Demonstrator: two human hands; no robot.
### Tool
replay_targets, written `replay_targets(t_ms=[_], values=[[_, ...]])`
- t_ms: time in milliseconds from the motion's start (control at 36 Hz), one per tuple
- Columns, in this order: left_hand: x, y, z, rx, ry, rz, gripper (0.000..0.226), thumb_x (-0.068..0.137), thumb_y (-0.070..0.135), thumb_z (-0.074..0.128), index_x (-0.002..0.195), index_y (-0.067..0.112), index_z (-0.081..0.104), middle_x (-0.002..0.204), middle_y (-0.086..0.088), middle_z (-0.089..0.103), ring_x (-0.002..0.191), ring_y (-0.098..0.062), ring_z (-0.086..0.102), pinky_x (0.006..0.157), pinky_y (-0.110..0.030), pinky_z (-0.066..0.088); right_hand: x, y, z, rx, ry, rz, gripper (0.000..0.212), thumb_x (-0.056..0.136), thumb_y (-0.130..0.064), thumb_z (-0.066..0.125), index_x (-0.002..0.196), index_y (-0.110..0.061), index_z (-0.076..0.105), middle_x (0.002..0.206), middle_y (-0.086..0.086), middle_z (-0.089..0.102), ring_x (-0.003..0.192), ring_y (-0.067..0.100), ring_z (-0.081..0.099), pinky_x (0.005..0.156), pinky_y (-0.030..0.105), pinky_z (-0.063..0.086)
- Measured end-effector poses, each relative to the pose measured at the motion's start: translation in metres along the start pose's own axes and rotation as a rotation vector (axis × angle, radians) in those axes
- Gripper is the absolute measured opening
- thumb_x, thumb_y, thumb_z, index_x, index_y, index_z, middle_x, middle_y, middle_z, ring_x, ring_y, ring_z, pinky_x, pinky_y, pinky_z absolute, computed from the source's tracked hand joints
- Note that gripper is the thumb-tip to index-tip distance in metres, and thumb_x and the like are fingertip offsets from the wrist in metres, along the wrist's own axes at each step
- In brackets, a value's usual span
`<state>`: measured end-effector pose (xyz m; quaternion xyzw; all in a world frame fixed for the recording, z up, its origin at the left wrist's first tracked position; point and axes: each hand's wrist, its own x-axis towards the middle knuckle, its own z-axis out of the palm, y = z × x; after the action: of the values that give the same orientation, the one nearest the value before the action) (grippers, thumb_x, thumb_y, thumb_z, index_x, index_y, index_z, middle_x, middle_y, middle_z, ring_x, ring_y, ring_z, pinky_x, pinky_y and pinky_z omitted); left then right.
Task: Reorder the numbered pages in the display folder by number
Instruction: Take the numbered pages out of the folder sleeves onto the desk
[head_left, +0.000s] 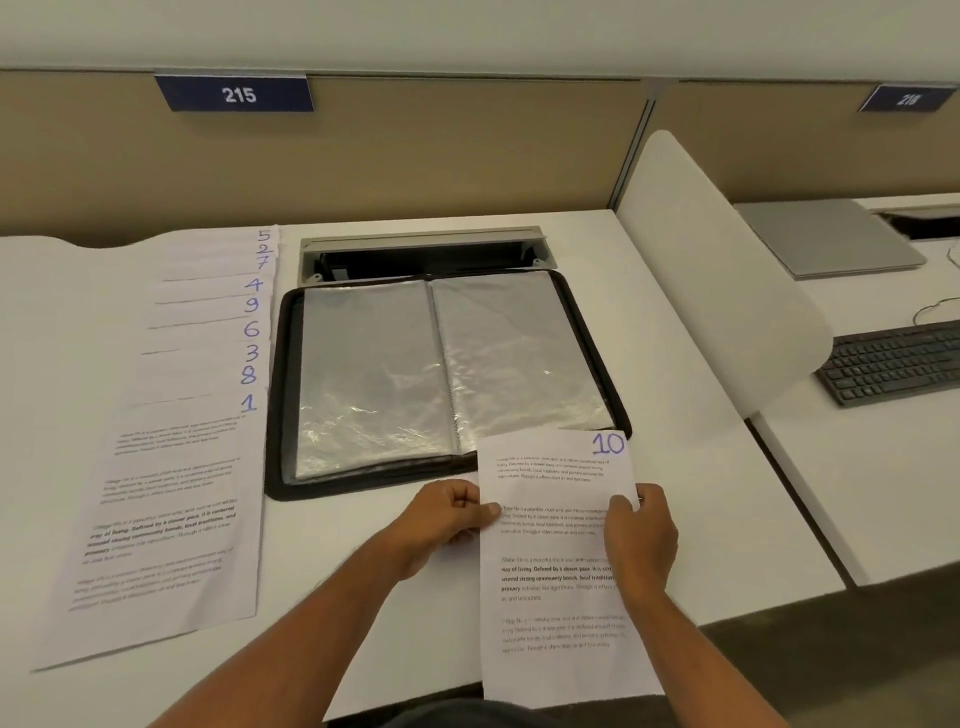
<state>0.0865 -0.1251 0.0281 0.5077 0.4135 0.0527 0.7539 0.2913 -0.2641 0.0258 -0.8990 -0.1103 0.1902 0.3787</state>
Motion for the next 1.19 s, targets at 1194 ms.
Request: replay_targets(t_ms=[1194], values=[[-0.151, -0.049, -0.304, 0.146, 1.155, 0.150, 0.013, 0.093, 0.031, 0.068, 0.083, 0.023, 0.070, 0.077, 0.006, 0.072, 0.079, -0.015, 0.068, 0.074, -0.032, 0.053, -0.201, -0.149, 0.248, 0.016, -0.567, -0.413, 0.023, 0.097, -0.011, 0.061, 0.102, -0.033, 0.058, 0.091, -0.012, 0.068, 0.082, 0.008, 0.067, 0.069, 0.023, 0.055]])
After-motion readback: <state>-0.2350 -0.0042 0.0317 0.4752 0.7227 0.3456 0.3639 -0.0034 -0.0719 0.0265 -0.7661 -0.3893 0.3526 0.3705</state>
